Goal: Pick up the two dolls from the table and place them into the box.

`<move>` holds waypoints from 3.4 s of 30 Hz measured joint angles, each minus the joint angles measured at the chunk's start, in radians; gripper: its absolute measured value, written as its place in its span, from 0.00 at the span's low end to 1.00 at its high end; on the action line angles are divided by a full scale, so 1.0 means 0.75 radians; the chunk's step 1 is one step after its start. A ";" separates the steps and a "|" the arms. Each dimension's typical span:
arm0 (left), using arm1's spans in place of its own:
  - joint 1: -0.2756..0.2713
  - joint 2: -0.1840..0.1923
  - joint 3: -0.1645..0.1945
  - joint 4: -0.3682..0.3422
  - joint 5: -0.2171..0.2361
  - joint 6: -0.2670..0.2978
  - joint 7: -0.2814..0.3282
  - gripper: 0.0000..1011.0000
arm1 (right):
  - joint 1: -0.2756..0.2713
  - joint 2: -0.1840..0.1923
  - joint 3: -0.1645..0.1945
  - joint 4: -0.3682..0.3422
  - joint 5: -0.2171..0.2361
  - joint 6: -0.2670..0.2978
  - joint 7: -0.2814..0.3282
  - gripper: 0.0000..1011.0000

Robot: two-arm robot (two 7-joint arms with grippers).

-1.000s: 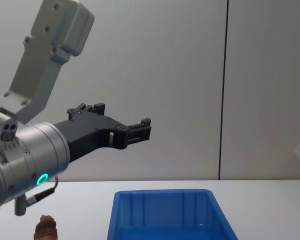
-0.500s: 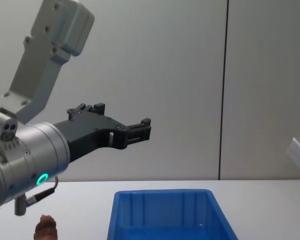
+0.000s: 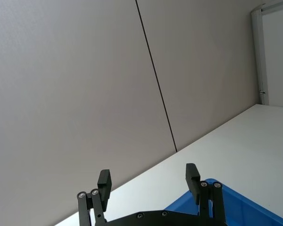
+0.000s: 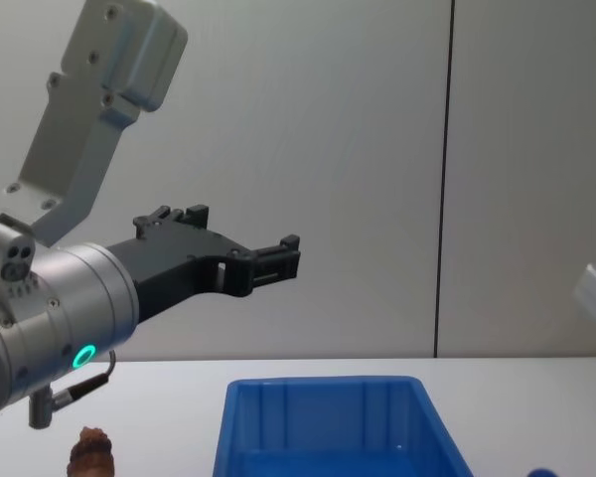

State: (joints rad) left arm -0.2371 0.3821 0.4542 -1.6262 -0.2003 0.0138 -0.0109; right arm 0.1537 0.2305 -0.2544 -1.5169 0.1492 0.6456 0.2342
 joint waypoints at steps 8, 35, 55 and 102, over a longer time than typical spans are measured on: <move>0.000 0.000 0.000 0.000 0.000 0.000 0.000 0.99 | -0.017 0.009 0.010 -0.049 -0.015 -0.071 -0.056 0.39; 0.000 0.000 0.000 0.000 0.000 0.000 0.000 0.99 | 0.075 -0.024 0.002 -0.211 -0.090 -0.298 0.024 0.23; 0.000 0.000 0.000 0.000 0.000 0.000 0.000 0.99 | 0.161 -0.082 -0.046 -0.167 -0.068 -0.130 0.201 0.11; 0.000 0.000 0.000 0.000 0.000 0.000 0.000 0.99 | 0.173 -0.074 -0.033 -0.089 0.009 0.052 0.241 0.99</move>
State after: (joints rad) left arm -0.2371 0.3821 0.4542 -1.6262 -0.2003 0.0138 -0.0109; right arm 0.2834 0.1752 -0.2793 -1.5839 0.1560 0.6843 0.4152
